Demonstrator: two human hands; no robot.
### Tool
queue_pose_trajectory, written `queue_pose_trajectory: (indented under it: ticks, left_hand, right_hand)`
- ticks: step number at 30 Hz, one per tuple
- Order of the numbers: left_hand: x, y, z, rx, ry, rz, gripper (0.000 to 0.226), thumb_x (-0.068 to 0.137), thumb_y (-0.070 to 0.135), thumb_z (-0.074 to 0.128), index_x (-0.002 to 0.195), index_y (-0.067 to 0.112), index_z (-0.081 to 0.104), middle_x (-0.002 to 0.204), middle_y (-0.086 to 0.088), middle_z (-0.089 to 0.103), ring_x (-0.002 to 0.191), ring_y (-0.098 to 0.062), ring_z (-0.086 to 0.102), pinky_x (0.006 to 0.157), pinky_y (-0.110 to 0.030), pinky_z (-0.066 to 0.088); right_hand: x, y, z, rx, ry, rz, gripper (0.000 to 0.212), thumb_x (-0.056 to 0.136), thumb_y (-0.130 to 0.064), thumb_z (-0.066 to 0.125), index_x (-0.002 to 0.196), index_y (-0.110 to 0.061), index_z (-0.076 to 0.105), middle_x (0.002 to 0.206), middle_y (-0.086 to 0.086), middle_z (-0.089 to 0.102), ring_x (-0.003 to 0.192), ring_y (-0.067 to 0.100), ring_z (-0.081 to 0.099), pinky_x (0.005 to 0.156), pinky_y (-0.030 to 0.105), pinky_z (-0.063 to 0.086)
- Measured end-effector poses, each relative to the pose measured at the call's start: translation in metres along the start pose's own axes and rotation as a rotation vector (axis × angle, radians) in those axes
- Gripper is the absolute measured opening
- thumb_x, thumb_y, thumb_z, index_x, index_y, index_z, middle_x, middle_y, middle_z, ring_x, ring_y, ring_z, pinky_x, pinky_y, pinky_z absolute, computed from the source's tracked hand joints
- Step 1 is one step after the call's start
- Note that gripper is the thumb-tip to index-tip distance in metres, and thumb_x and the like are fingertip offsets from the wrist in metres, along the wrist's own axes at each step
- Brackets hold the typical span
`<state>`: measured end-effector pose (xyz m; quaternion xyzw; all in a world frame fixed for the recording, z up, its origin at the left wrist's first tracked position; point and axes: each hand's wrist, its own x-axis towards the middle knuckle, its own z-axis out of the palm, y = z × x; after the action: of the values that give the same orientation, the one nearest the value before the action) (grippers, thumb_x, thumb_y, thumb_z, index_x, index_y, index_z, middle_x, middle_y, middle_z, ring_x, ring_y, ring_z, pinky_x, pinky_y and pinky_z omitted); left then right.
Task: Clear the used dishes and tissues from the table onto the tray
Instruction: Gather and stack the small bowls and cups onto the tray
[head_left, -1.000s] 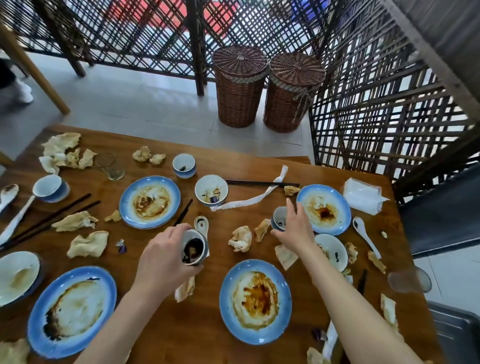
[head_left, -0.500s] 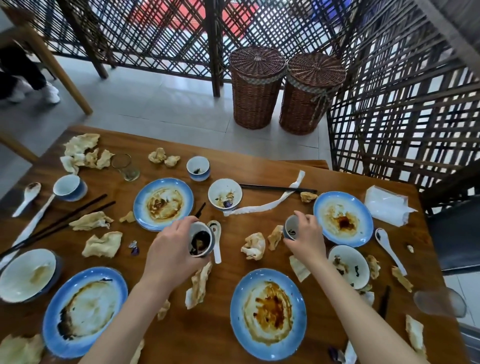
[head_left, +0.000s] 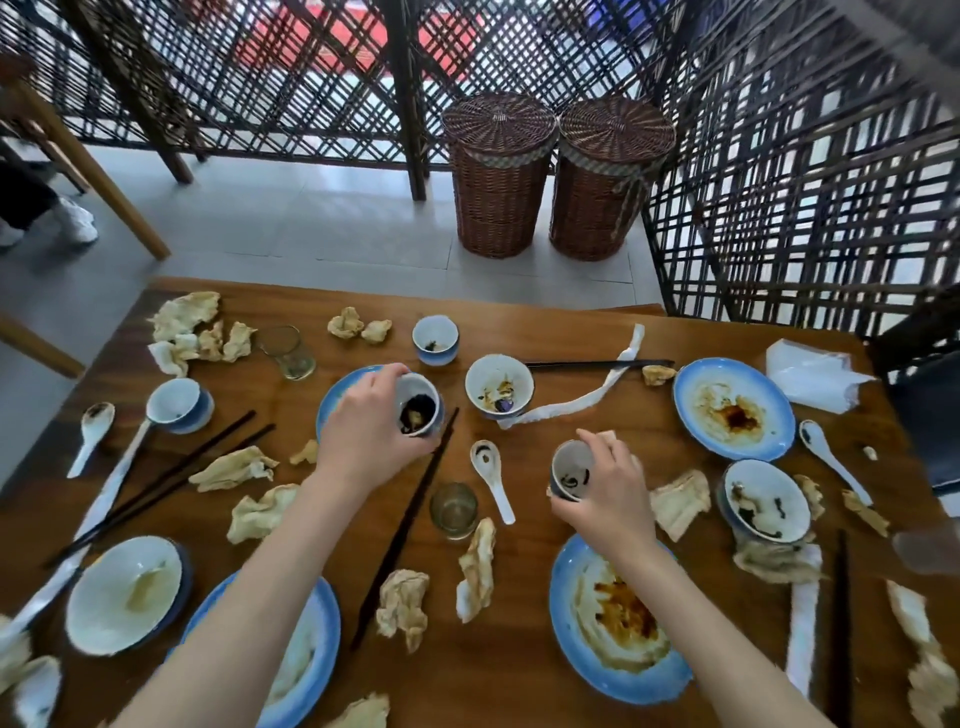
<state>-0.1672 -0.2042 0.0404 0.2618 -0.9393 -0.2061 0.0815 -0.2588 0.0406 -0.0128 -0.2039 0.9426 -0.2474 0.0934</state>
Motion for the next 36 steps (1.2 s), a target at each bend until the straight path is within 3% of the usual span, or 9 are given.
queue_pose_trajectory:
  ticks: [7,13,17,22,28,32,36]
  left_hand:
    - [0.049,-0.041,0.002,0.014,-0.061,0.119,0.08,0.062,0.045,0.08,0.13,0.023,0.045,0.12,0.0,0.057,0.106,-0.021,0.055,0.085,-0.035,0.048]
    - [0.101,-0.057,0.006,-0.018,-0.041,0.21,0.081,0.059,0.046,0.081,0.128,0.022,0.047,0.117,-0.003,0.058,0.104,-0.025,0.056,0.08,-0.034,0.046]
    - [0.131,-0.055,0.016,-0.06,-0.038,0.257,0.079,0.059,0.046,0.082,0.127,0.02,0.051,0.119,-0.005,0.059,0.106,-0.027,0.056,0.085,-0.037,0.047]
    - [0.155,-0.052,0.038,-0.154,-0.091,0.228,0.081,0.058,0.046,0.083,0.128,0.022,0.05,0.121,-0.005,0.057,0.106,-0.025,0.055,0.087,-0.041,0.049]
    - [0.17,-0.052,0.06,-0.173,-0.127,0.202,0.082,0.057,0.046,0.083,0.129,0.028,0.048,0.121,-0.002,0.054,0.104,-0.023,0.055,0.076,-0.03,0.042]
    - [0.175,-0.053,0.07,-0.206,-0.15,0.183,0.084,0.057,0.041,0.085,0.13,0.026,0.047,0.122,-0.005,0.052,0.107,-0.025,0.053,0.082,-0.032,0.044]
    - [0.176,-0.053,0.075,-0.235,-0.155,0.182,0.081,0.058,0.038,0.085,0.128,0.029,0.045,0.119,-0.005,0.05,0.104,-0.026,0.054,0.077,-0.029,0.04]
  right_hand:
    - [-0.009,-0.059,0.023,0.016,0.098,0.118,0.087,0.063,-0.035,0.083,0.136,-0.019,0.039,0.134,-0.003,0.047,0.129,0.018,0.032,0.107,0.03,0.028]
    - [-0.011,-0.091,0.032,0.025,0.163,0.132,0.084,0.064,-0.035,0.082,0.135,-0.02,0.039,0.129,-0.005,0.047,0.123,0.016,0.039,0.105,0.028,0.029]
    - [-0.01,-0.105,0.039,0.04,0.198,0.149,0.081,0.062,-0.032,0.083,0.132,-0.02,0.043,0.123,-0.007,0.048,0.117,0.016,0.042,0.092,0.022,0.031]
    - [-0.005,-0.111,0.042,0.048,0.222,0.181,0.081,0.062,-0.031,0.083,0.132,-0.02,0.043,0.121,-0.01,0.047,0.116,0.013,0.041,0.091,0.018,0.028]
    - [-0.005,-0.107,0.037,0.088,0.215,0.238,0.082,0.063,-0.03,0.082,0.134,-0.02,0.042,0.125,-0.009,0.045,0.121,0.012,0.038,0.101,0.023,0.03]
    - [-0.009,-0.102,0.036,0.085,0.204,0.274,0.081,0.064,-0.029,0.082,0.133,-0.021,0.042,0.126,-0.008,0.046,0.122,0.013,0.037,0.103,0.027,0.032]
    - [-0.008,-0.099,0.034,0.075,0.206,0.286,0.081,0.064,-0.03,0.083,0.133,-0.021,0.043,0.127,-0.006,0.048,0.122,0.014,0.037,0.103,0.028,0.034]
